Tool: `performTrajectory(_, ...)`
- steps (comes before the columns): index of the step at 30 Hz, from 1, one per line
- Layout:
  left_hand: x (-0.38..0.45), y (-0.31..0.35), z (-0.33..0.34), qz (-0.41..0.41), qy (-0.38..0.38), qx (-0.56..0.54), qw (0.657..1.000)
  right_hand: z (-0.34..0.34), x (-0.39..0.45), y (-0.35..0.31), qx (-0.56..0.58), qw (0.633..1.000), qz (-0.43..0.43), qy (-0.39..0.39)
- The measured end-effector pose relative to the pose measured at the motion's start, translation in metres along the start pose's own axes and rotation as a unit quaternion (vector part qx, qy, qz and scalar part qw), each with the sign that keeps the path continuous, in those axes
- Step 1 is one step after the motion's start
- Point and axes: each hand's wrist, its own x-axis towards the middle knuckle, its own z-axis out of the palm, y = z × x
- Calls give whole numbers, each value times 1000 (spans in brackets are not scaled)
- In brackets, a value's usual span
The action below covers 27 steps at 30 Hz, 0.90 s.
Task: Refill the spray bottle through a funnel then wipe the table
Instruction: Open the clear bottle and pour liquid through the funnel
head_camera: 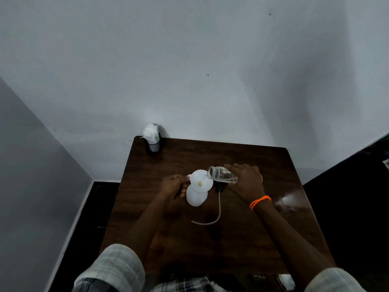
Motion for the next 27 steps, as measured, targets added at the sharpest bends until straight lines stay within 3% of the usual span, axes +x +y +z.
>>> performTrajectory(27, 0, -5, -1, -4, 1, -1, 1000, 2, 5, 7, -29, 999, -28, 11)
